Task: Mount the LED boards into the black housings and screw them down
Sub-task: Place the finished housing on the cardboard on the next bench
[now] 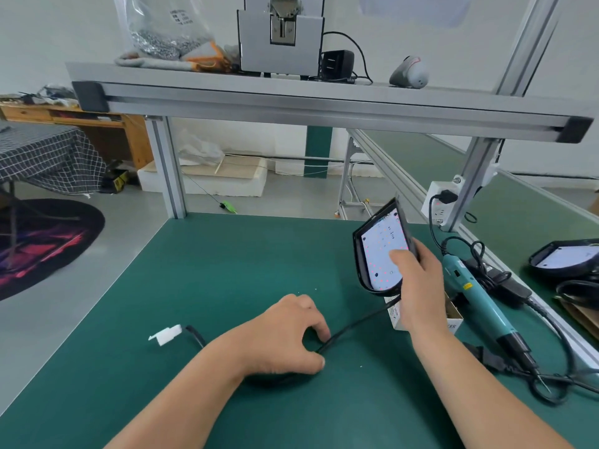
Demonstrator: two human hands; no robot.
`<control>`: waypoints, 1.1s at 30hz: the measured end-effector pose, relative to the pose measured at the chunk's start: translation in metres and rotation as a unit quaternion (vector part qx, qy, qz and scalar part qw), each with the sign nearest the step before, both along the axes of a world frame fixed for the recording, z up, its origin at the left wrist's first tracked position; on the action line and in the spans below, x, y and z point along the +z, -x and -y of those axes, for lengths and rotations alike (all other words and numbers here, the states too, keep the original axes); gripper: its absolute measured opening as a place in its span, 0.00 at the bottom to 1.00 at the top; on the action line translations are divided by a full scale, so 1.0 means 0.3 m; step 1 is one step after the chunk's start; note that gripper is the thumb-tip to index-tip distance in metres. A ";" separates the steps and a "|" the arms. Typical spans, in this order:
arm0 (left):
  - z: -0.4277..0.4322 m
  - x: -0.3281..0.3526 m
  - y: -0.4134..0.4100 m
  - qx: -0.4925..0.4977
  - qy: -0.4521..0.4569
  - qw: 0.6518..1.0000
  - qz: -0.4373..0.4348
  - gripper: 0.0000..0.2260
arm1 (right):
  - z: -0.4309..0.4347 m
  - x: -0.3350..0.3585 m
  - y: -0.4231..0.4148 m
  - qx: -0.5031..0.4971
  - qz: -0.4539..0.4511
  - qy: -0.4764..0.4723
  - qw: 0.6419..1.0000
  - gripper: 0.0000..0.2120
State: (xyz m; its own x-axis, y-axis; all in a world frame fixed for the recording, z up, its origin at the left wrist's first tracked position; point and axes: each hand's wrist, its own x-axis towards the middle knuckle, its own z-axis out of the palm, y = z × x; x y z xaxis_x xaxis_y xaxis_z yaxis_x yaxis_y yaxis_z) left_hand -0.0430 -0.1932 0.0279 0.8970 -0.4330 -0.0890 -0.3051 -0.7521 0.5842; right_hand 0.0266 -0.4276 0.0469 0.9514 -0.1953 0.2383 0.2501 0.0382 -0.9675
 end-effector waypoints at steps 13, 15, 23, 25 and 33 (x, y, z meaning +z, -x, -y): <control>-0.003 -0.029 -0.053 0.211 0.118 0.966 0.088 0.08 | 0.007 -0.022 -0.022 0.155 -0.082 -0.240 0.955 0.09; -0.003 -0.030 -0.060 0.231 0.181 0.953 0.070 0.09 | -0.009 -0.031 -0.016 0.197 -0.075 -0.188 0.959 0.14; -0.018 -0.014 -0.084 0.309 0.390 0.867 0.032 0.12 | -0.038 -0.068 -0.018 0.231 -0.070 -0.023 0.970 0.23; -0.021 -0.019 -0.089 0.317 0.437 0.841 0.027 0.13 | -0.035 -0.064 -0.015 0.249 -0.044 0.038 0.967 0.27; -0.039 -0.010 -0.096 0.325 0.469 0.822 -0.008 0.25 | -0.019 -0.019 0.009 0.254 -0.051 0.233 0.937 0.27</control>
State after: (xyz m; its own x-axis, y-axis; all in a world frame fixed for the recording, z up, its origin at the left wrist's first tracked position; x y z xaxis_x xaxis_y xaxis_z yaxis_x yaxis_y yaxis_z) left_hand -0.0143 -0.1816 0.0248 0.9679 0.2515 -0.0029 -0.0045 0.0287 0.9996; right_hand 0.0240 -0.4220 0.0414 0.9161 0.3913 0.0881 0.2196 -0.3056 -0.9265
